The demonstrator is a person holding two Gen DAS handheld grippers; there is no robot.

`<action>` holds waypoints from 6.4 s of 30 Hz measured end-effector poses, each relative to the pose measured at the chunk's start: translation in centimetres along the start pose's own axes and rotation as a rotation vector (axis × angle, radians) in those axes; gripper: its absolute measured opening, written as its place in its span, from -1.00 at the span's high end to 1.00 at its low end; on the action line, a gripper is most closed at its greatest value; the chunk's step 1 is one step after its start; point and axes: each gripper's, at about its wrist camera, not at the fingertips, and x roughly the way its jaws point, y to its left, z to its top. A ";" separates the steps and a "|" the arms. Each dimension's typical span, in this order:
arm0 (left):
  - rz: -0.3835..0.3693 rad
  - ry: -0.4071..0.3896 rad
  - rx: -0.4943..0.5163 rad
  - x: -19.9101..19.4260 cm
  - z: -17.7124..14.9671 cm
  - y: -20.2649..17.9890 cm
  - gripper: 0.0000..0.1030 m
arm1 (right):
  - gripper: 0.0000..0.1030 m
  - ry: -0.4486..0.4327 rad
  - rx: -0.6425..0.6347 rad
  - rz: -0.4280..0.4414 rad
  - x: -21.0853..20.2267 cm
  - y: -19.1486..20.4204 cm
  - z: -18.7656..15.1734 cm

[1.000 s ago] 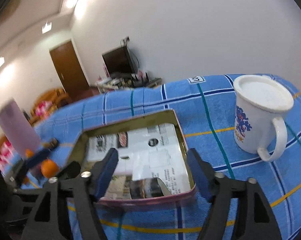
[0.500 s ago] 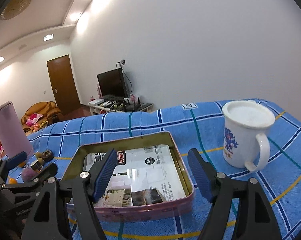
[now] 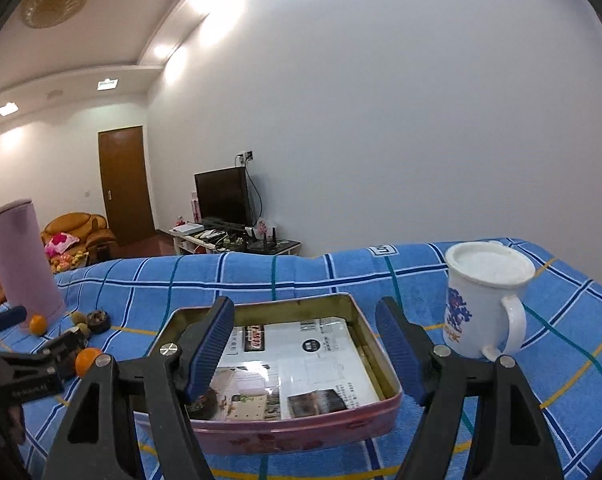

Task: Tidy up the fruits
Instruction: 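Move both tools back toward the oranges beside the kettle, then grasp an orange with the left gripper while the right grasps another orange, then lower both oranges into the pink tin box and open both grippers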

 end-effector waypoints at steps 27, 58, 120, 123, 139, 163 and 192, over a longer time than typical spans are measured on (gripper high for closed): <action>0.057 0.029 -0.085 0.8 -1.0 7.3 -1.00 | -0.44 0.159 -0.056 0.195 1.8 12.6 -1.6; -0.058 0.340 -0.109 4.4 -3.5 12.8 -0.85 | -0.44 0.586 -0.173 0.247 10.2 21.5 -4.7; -0.226 0.005 -0.140 -0.4 0.5 2.5 0.17 | 0.03 0.171 -0.163 0.149 2.2 9.3 0.6; -0.241 0.006 -0.134 -0.4 1.0 1.0 0.17 | 0.03 0.170 -0.158 0.137 2.3 8.4 0.8; -0.332 -0.006 -0.084 0.0 3.5 -6.7 0.17 | 0.03 0.172 -0.141 0.046 3.6 3.6 1.6; -0.309 0.110 -0.014 4.1 4.0 -14.1 0.17 | 0.03 0.301 -0.125 -0.046 7.7 -1.8 1.2; -0.261 0.184 0.059 5.9 3.1 -15.1 0.16 | 0.02 0.486 -0.140 0.026 10.6 -1.0 -1.3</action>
